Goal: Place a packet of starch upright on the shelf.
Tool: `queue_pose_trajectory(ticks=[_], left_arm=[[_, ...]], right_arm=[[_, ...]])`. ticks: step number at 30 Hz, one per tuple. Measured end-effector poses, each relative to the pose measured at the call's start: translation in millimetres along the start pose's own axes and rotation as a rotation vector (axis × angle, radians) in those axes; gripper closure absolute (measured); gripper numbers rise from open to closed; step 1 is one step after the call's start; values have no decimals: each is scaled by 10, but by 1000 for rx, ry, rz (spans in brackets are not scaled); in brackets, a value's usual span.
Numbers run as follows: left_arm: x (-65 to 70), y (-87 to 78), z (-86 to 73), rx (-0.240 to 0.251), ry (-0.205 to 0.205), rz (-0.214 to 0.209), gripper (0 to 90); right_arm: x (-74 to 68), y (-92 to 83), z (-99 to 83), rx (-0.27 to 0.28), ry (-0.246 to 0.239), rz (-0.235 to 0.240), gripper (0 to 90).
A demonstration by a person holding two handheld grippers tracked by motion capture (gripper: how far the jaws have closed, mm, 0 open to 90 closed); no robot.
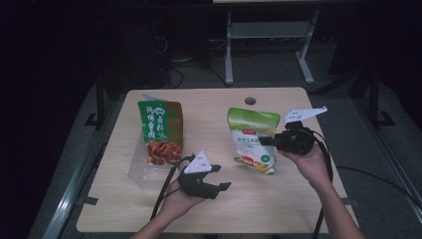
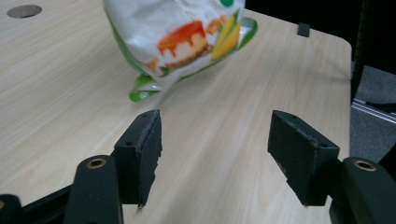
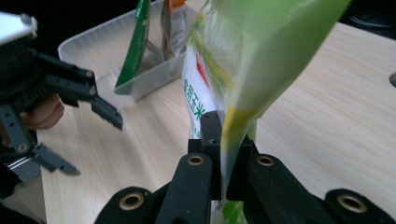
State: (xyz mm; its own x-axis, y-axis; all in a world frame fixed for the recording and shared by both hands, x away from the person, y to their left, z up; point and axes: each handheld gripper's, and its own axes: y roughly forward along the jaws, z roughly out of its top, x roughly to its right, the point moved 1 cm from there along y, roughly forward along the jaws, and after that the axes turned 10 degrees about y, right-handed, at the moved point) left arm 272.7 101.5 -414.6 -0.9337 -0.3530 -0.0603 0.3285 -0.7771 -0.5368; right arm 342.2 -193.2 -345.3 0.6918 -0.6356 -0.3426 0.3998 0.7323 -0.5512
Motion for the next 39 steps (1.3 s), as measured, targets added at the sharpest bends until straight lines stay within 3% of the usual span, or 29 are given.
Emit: queue_pose_trajectory(ticks=[8,15,25,31,39], left_arm=[[75,-90,-99,-14,24,11,316],[123,-154,-200,-9,7,18,305],[170,-202,-281,-13,28,22,291],[223,-192,-318,-4,12,14,287],[250,-212,-340,-18,36,15,283]], right_arm=[[-135,74,176,10,-17,26,898],[-306,175,372,5,-51,43,899],[-614,316,642,15,-108,95,899],[-808,425,794,8,-152,129,899],[-1064,604,957,-4,-177,178,899]])
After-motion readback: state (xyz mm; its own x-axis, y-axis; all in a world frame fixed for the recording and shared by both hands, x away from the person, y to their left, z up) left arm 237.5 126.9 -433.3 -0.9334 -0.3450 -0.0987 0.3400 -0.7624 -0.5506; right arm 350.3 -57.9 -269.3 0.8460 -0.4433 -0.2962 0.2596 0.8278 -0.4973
